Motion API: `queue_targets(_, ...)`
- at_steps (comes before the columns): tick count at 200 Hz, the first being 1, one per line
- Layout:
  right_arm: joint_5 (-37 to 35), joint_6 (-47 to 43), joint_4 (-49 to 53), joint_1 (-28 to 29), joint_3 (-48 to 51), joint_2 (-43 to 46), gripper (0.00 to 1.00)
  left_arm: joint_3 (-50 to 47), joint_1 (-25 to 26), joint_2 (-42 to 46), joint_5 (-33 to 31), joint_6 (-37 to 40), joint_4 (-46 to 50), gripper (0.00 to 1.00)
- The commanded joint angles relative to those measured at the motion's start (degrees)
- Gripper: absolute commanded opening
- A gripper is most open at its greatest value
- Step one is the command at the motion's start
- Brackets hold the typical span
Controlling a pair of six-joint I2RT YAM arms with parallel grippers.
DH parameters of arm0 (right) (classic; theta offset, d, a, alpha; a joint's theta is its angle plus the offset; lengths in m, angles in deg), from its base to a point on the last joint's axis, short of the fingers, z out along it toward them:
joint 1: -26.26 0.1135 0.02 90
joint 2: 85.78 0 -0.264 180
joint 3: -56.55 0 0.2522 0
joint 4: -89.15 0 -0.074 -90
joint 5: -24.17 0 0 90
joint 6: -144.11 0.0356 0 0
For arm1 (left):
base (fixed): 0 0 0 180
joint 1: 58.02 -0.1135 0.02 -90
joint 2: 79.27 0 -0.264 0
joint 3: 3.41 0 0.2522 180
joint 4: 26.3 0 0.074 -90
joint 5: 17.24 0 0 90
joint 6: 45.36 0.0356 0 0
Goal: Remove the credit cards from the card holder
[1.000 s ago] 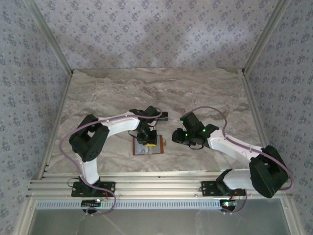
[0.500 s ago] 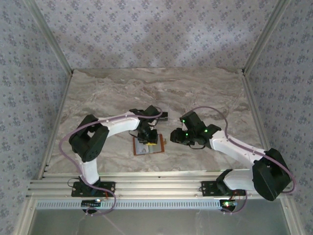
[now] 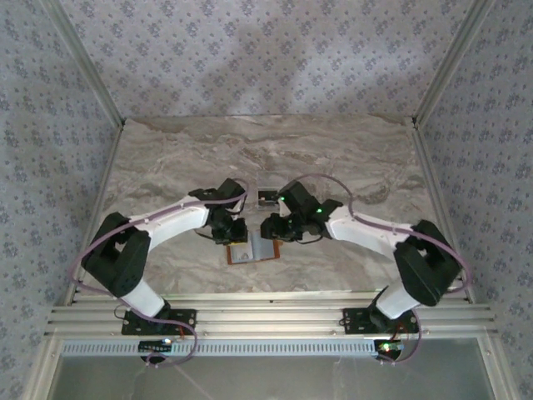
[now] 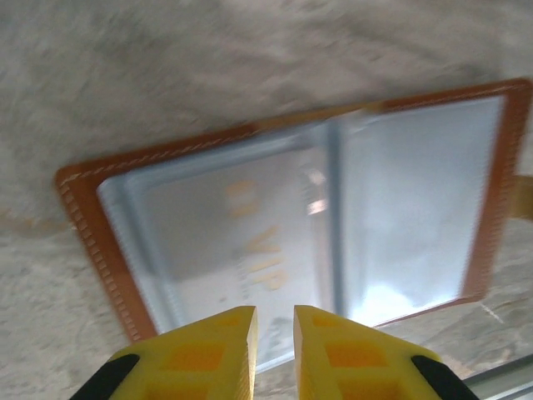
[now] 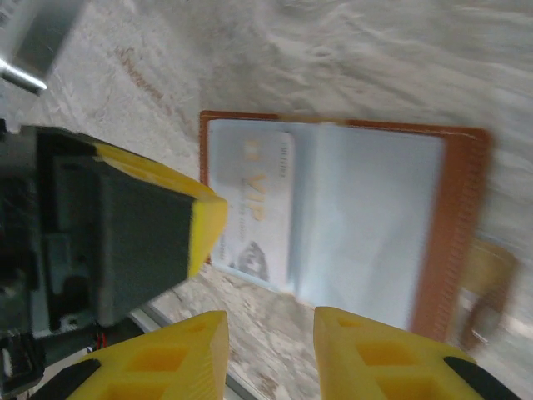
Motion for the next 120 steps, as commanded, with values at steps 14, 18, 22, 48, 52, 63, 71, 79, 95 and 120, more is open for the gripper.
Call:
queue_targets(14,3.63,-0.9,-0.28,1.89,-6.7,-9.61,0.33,-4.88,-1.43,3.49,1.65,0.9,-2.02,0.18)
queue_targets(18,3.68,-1.0,-0.16,1.92,-7.1,-10.48,0.33,-5.23,-1.5,3.43,1.69,0.98,-2.1,0.17)
queue_targets(22,3.7,-1.11,-0.05,1.99,-7.67,-11.27,0.32,-5.62,-1.67,3.34,1.63,1.07,-2.2,0.17)
queue_targets(48,0.85,-2.23,1.23,1.62,-8.51,-14.63,0.31,-8.02,-2.33,3.02,1.73,1.33,-3.93,0.17)
queue_targets(52,0.56,-2.37,1.3,1.53,-8.36,-15.07,0.31,-8.39,-2.58,2.92,1.98,1.42,-4.35,0.17)
queue_targets(63,-0.5,-2.52,1.42,1.33,-7.44,-15.72,0.3,-9.19,-3.07,2.32,3.26,2.06,-5.72,0.17)
queue_targets(71,-1.32,-2.52,1.61,1.23,-6.53,-16.1,0.3,-9.26,-3.34,1.64,3.79,2.4,-5.98,0.17)
queue_targets(79,-2.21,-2.29,1.48,1.09,-5.46,-16.26,0.3,-9.28,-3.44,1.03,3.82,2.71,-5.99,0.17)
queue_targets(95,-4.25,-1.59,1.61,1.1,-3.34,-16.22,0.29,-9.18,-3.44,0.58,4.06,3.09,-6.41,0.17)
queue_targets(120,-7.05,-1.38,3.65,1.12,-2.05,-15.2,0.29,-8.15,-3.43,0.91,4.61,3.53,-6.69,0.16)
